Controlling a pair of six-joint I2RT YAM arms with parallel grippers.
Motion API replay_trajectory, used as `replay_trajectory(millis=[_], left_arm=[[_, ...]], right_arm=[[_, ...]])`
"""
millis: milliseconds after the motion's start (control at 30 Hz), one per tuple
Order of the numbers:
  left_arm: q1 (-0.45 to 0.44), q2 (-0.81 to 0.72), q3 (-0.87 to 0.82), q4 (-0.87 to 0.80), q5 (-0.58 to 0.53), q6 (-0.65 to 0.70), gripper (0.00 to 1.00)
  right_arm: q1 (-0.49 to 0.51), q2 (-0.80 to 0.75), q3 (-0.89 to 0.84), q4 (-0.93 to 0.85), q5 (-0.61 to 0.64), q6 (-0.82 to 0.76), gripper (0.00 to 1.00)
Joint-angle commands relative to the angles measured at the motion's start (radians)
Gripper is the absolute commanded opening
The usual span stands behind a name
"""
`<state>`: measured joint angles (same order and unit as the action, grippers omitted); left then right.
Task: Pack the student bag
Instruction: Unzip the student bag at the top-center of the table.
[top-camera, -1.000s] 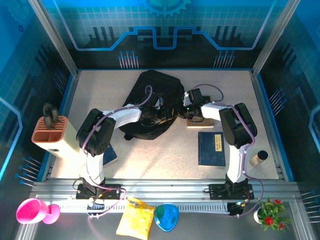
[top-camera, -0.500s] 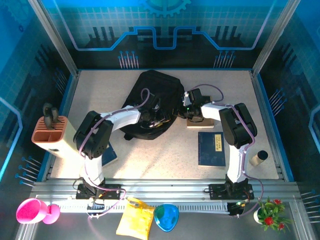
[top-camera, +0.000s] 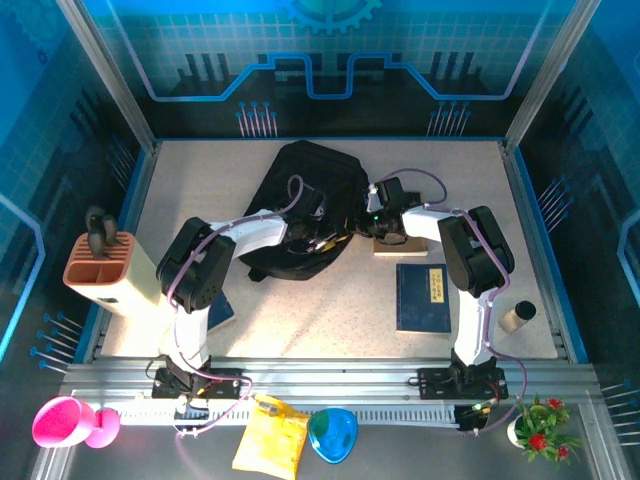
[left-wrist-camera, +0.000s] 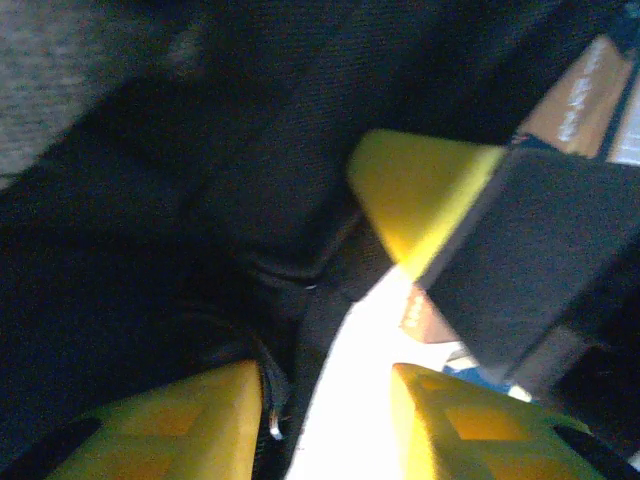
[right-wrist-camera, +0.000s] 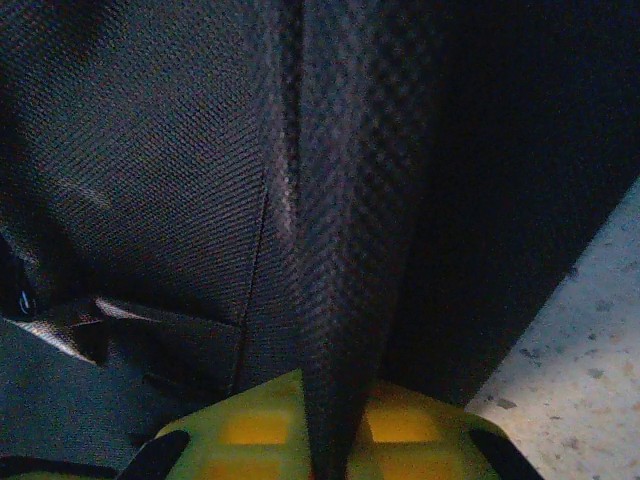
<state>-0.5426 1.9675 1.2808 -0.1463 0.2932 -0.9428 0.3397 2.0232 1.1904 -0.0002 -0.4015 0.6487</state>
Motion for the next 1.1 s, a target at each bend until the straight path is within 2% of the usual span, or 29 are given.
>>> replay_trajectory(millis=[0, 400, 633, 800, 1000, 1067], left_arm=[[-0.010, -0.046, -0.030, 0.092, 0.040, -0.003, 0.36], [-0.011, -0.006, -0.017, -0.007, -0.028, 0.040, 0.33], [-0.011, 0.033, 0.022, -0.025, -0.028, 0.066, 0.24], [-0.010, 0.064, 0.060, -0.051, -0.046, 0.089, 0.23], [-0.011, 0.059, 0.083, -0.089, -0.076, 0.112, 0.06], [-0.010, 0.041, 0.077, -0.105, -0.085, 0.122, 0.04]], right_arm=[[0.020, 0.003, -0.035, -0.058, 0.011, 0.005, 0.12], [0.022, 0.005, -0.039, -0.055, 0.010, 0.008, 0.12], [0.022, 0.005, -0.040, -0.055, 0.010, 0.011, 0.09], [0.023, 0.005, -0.038, -0.054, 0.007, 0.011, 0.09], [0.025, 0.003, -0.038, -0.055, 0.021, 0.017, 0.07], [0.024, 0.002, -0.035, -0.058, 0.035, 0.021, 0.06]])
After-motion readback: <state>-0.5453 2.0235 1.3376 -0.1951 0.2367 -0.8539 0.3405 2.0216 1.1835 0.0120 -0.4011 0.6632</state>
